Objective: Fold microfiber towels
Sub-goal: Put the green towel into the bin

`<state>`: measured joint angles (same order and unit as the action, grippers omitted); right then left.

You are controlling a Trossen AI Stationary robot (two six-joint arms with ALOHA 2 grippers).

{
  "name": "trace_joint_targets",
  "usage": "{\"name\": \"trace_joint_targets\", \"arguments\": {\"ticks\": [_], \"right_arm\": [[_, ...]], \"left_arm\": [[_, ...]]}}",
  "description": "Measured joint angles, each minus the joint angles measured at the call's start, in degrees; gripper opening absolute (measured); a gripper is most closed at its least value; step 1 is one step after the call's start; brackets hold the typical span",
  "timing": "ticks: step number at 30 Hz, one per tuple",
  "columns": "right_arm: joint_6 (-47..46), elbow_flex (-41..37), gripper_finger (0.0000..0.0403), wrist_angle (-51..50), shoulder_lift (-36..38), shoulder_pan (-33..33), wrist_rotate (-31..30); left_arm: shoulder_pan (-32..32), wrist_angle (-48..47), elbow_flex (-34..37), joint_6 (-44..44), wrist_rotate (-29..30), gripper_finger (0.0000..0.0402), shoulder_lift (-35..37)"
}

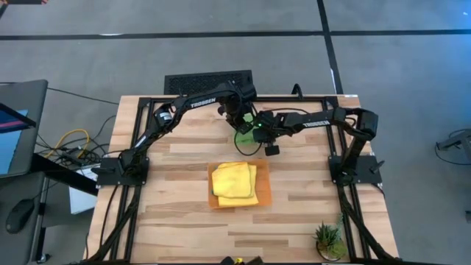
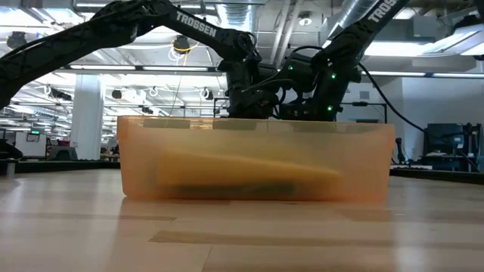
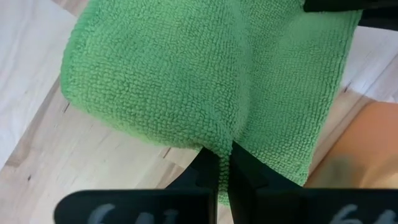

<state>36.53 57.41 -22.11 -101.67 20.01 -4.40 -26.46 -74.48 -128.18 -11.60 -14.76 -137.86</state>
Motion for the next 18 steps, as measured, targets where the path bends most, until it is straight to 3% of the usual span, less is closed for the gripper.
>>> {"name": "trace_joint_targets", "arguments": {"ticks": [4,18], "right_arm": [[0.01,0.00,0.0011,-0.32,0.09,0.00,-0.04],[-5.18,3.13,0.0009,-12.11,13.42,-2.77,0.01]], "left_arm": [[-0.01,-0.29,0.00,0.01,-1.39,0.0000,0.00],[1.13,-5.78,-0.07,-0.07,-1.72,0.0000,6.63]]}}
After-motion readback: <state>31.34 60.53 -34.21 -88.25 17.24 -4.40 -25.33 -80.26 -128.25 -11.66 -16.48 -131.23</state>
